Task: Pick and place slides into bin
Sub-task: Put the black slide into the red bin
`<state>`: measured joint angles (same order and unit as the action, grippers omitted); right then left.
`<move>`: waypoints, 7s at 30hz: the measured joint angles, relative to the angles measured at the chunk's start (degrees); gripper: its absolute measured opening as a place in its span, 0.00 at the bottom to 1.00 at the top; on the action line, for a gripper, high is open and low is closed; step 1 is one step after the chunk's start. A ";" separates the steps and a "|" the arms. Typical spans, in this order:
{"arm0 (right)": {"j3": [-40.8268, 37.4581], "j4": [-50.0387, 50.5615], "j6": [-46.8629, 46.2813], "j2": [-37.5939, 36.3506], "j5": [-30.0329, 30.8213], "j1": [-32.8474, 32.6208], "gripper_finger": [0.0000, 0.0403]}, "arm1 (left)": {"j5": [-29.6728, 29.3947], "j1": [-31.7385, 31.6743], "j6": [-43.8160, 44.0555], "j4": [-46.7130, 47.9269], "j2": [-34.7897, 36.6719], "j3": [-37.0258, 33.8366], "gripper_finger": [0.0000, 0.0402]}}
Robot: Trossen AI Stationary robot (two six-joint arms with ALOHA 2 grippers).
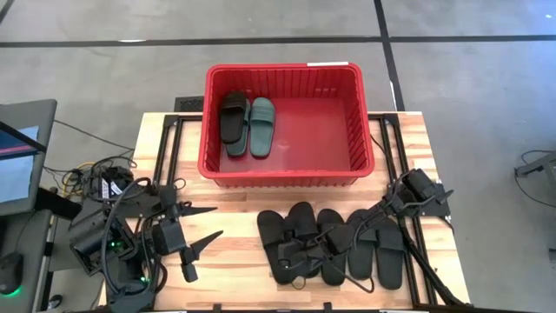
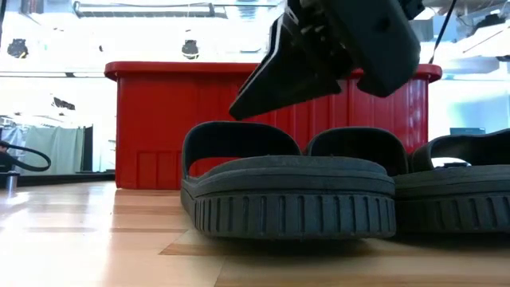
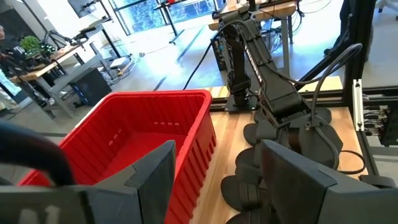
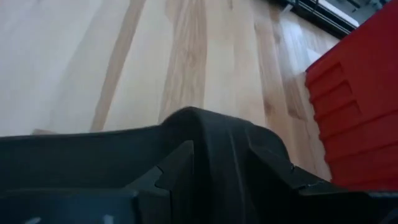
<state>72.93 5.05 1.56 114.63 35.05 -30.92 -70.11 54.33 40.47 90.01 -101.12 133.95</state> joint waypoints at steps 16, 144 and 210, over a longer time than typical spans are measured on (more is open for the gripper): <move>0.00 1.37 6.48 0.00 -4.83 1.92 0.33 | -0.24 -0.04 0.87 0.00 0.00 0.00 0.55; 61.94 57.68 4.39 -0.09 14.19 15.17 0.00 | -19.54 20.61 -3.85 0.01 0.26 0.00 0.55; 38.99 22.75 21.17 3.09 -31.61 58.12 0.00 | -18.95 -3.10 11.03 -1.01 54.61 -57.83 0.55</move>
<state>111.92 27.81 22.73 117.71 3.44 27.20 -89.06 51.22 51.50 89.00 -46.52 76.12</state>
